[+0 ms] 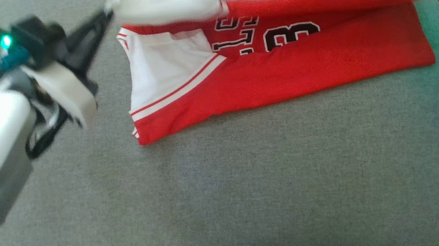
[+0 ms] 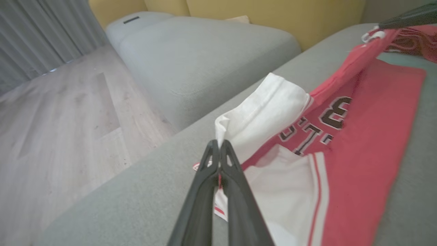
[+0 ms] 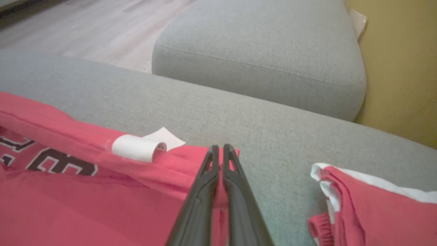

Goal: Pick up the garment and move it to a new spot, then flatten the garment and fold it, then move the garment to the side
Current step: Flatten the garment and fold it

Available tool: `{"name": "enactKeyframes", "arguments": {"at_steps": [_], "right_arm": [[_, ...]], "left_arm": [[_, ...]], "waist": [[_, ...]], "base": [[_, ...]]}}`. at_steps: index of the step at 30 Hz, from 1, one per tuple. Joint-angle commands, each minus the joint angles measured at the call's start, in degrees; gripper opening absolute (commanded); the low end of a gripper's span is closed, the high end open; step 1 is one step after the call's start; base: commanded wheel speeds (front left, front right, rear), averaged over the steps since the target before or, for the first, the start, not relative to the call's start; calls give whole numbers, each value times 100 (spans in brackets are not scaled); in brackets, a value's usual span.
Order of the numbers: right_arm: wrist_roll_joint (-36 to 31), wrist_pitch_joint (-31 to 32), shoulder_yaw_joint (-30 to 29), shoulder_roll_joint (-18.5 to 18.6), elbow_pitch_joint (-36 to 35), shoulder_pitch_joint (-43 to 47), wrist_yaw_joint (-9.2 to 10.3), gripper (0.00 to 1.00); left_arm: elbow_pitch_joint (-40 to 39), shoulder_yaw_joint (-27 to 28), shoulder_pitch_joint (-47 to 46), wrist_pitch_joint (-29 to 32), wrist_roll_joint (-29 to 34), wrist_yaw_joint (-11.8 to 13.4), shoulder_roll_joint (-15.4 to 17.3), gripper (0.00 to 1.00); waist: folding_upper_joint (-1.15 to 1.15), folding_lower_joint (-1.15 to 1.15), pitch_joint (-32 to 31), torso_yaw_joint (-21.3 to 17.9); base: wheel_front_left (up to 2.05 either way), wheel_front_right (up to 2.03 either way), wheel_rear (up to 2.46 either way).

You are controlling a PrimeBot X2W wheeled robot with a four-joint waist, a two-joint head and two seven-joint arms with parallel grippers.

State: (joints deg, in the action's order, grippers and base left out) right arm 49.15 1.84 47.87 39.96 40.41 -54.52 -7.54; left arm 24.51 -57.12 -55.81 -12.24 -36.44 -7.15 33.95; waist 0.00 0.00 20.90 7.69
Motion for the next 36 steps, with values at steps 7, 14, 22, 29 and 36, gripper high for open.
{"name": "enactKeyframes", "arguments": {"at_steps": [7, 14, 22, 29, 36], "right_arm": [[243, 386, 514, 569, -284, 371, 5, 0], [494, 805, 850, 754, -419, 426, 5, 0], [768, 1252, 1211, 872, -632, 482, 5, 0], [1115, 1416, 1298, 787, -643, 530, 5, 100], [1545, 886, 848, 606, -621, 482, 5, 100]], "left_arm": [[-1246, -309, 314, 720, -455, -31, 831, 0], [-1873, -849, 359, 1487, -1139, -33, 1326, 0], [-1839, -1236, 267, 1618, -1256, -33, 1292, 0], [-1268, -1252, 432, 1347, -1310, 194, 986, 100], [-786, -602, 662, 325, -1588, 1011, 663, 100]], "waist": [[0, 0, -185, 109], [0, 0, -245, 88], [0, 0, -236, -2], [0, 0, -393, -141], [0, 0, -725, -289]], "base": [[0, 0, 0], [0, 0, 0], [0, 0, 0], [0, 0, 0], [0, 0, 0]]}}
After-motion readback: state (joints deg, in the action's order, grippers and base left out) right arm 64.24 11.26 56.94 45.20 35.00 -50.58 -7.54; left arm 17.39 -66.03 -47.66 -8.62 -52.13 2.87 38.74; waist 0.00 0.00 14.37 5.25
